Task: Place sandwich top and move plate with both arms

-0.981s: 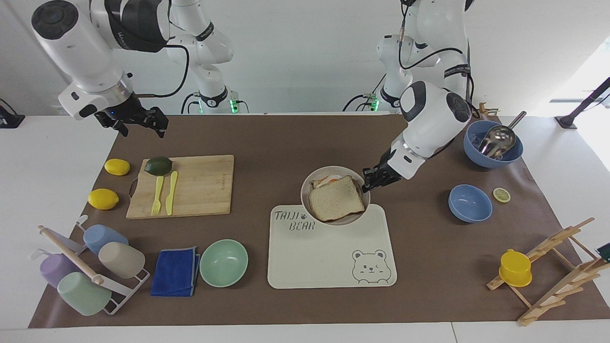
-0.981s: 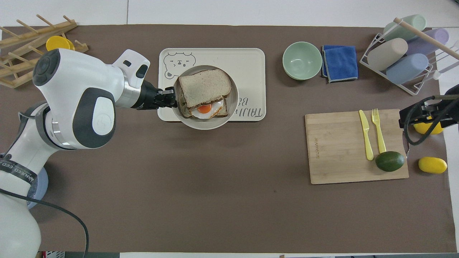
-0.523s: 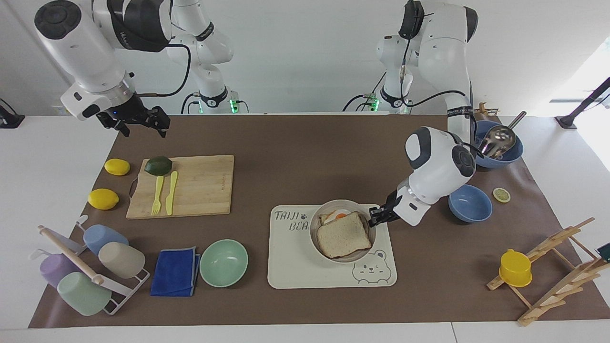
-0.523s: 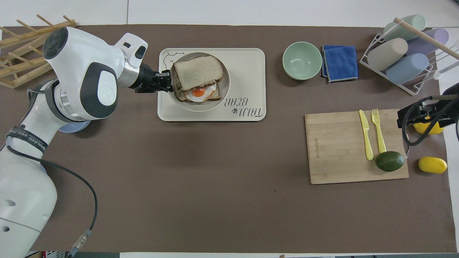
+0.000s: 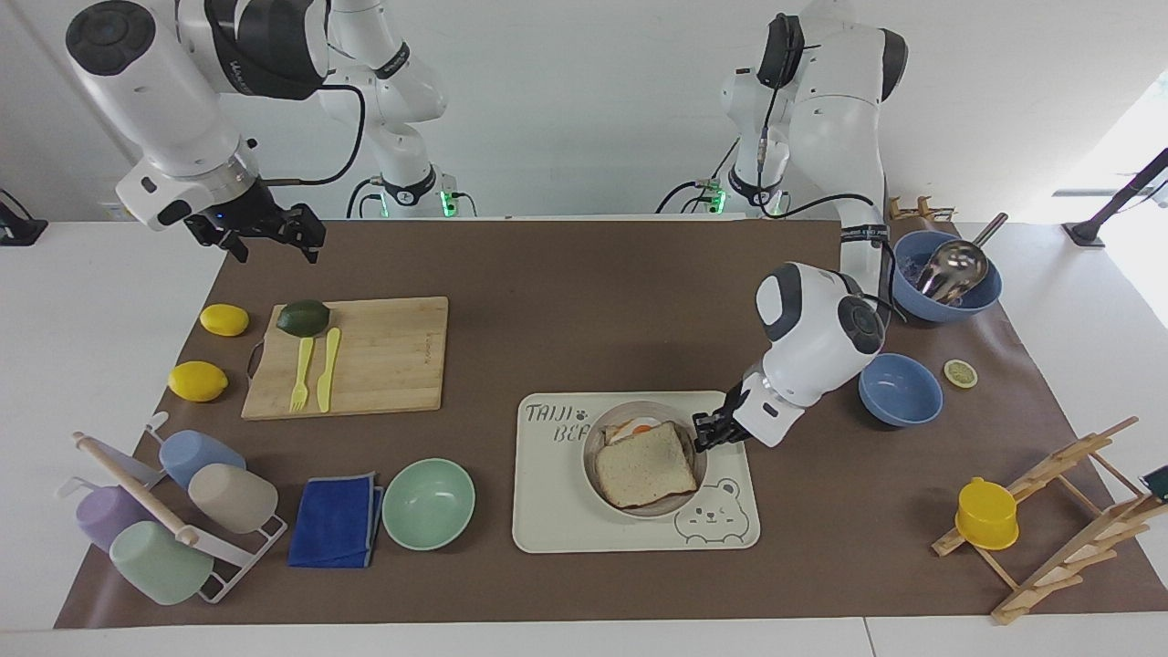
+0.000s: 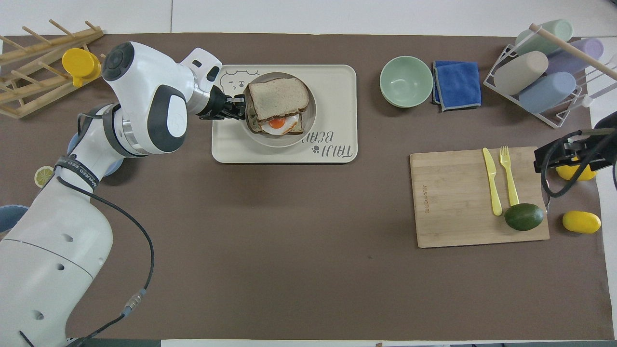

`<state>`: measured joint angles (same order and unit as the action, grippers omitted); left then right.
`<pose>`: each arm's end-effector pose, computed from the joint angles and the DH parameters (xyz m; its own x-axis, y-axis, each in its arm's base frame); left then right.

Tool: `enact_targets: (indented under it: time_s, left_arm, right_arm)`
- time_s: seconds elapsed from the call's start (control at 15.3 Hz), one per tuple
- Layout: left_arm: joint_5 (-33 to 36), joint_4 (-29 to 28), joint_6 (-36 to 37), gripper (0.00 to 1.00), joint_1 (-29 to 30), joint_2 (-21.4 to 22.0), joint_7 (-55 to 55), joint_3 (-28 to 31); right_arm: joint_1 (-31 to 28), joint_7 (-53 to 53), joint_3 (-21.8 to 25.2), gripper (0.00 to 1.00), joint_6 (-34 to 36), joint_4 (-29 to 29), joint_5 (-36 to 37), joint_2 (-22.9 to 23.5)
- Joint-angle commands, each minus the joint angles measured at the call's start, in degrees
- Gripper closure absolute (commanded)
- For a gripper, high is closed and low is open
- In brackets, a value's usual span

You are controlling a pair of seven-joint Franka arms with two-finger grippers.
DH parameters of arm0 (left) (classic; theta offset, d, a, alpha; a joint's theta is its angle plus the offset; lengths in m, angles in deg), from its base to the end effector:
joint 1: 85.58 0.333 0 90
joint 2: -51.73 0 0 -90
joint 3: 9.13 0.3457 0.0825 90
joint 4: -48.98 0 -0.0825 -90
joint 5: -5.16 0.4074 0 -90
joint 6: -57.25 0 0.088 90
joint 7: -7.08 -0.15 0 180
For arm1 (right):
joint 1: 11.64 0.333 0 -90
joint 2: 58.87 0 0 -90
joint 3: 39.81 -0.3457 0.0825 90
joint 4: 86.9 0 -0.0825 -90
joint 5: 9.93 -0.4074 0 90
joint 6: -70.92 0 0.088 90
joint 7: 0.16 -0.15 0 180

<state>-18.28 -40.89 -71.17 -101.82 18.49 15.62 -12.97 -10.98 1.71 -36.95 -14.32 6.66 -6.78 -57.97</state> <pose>0.6975 -0.2746 0.2883 0.9986 0.0508 -0.0135 0.0522 -0.9280 0.3690 0.5626 -0.0300 0.5660 0.9868 -0.0100 -0.1618 -0.0019 -0.9987 0.0503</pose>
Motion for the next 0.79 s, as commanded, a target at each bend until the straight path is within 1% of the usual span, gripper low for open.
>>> enact_targets:
  time_s: [0.0,0.07,0.13,0.2,0.39,0.59,0.72]
  left_arm:
    - [0.6,-2.0,-1.5,1.0,0.2,1.3,-1.1,0.2]
    - [0.6,-2.0,-1.5,1.0,0.2,1.3,-1.2,0.2]
    - [0.6,-1.9,-1.2,0.09,0.2,1.3,-1.2,0.1]
    - [0.6,-1.5,-0.2,0.0,0.4,1.3,-1.2,0.2]
    - [0.6,2.5,8.4,0.0,3.8,1.6,-4.9,0.2]
    - [0.8,1.9,12.6,0.0,6.4,6.9,-5.4,0.5]
    - [5.5,0.3,15.3,0.0,7.2,11.1,-5.4,2.3]
  right_arm:
    - [-0.3,1.9,0.1,0.0,0.7,-0.4,-1.2,-0.1]
    - [-0.3,1.9,0.1,0.0,0.8,-0.4,-1.2,-0.1]
    - [-0.3,1.9,0.1,0.0,0.8,-0.4,-1.2,-0.1]
    - [-0.3,1.9,0.1,0.0,0.7,-0.4,-1.2,-0.1]
    - [-0.3,1.9,0.1,0.0,0.7,-0.4,-1.2,-0.1]
    - [-0.3,1.9,0.1,0.0,0.7,-0.4,-1.2,-0.1]
    - [-0.3,1.8,0.1,0.0,0.8,-0.4,-1.2,-0.2]
